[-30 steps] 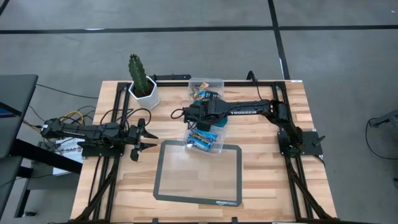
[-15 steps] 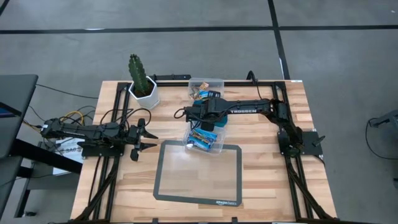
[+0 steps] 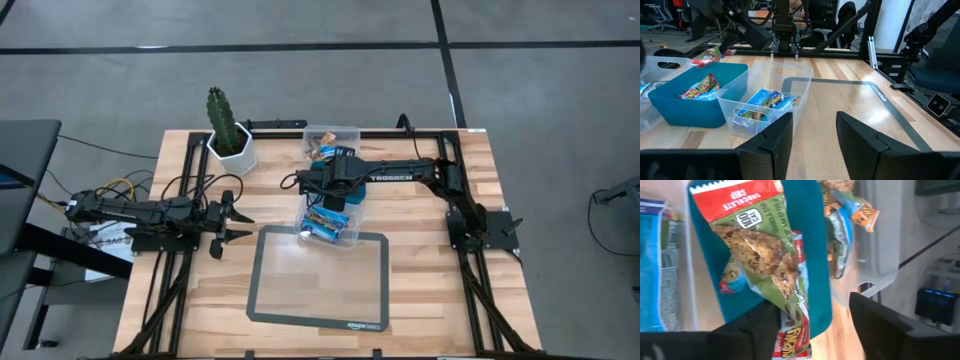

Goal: Pick and place Granola Bars by type
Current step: Put the red granola bar into the blue bin, then return to Home Position

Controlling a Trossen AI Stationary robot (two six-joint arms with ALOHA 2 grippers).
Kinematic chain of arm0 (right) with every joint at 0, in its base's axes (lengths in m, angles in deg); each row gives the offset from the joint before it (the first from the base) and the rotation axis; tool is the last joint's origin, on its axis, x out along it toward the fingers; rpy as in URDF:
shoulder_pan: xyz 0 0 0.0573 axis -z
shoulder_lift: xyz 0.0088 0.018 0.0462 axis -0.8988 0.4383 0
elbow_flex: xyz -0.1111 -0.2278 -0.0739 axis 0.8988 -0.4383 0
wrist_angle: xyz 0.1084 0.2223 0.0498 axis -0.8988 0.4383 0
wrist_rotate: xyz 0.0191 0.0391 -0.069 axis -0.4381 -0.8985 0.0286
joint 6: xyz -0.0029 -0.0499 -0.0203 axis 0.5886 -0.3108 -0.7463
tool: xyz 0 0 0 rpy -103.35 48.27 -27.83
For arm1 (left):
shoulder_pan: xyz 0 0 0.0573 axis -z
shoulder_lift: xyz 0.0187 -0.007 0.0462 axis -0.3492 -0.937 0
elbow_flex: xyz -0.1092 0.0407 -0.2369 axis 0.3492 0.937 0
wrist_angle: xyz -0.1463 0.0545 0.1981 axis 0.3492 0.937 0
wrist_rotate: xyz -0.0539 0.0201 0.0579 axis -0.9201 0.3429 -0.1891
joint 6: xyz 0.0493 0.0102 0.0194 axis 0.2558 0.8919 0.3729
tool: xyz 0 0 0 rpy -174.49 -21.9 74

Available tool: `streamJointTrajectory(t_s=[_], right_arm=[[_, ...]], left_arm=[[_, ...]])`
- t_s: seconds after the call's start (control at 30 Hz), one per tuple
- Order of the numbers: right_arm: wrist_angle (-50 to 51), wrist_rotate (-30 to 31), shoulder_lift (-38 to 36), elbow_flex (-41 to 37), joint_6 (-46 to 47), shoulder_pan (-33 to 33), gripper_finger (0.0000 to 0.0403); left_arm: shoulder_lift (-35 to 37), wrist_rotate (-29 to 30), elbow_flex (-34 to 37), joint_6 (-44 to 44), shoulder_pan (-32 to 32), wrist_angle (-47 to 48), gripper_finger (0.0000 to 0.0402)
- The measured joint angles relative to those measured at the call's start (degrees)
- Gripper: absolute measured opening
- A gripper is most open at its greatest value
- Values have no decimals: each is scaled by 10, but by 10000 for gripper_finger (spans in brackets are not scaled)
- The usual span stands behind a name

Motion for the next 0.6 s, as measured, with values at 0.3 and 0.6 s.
streamJointTrajectory(t_s=[0.3, 0.6], right_arm=[[0, -31, 0, 0, -21, 12, 251], [-6, -56, 0, 0, -42, 16, 251]], left_arm=[[0, 0, 0, 0, 0, 0, 144], [0, 0, 0, 0, 0, 0, 144]])
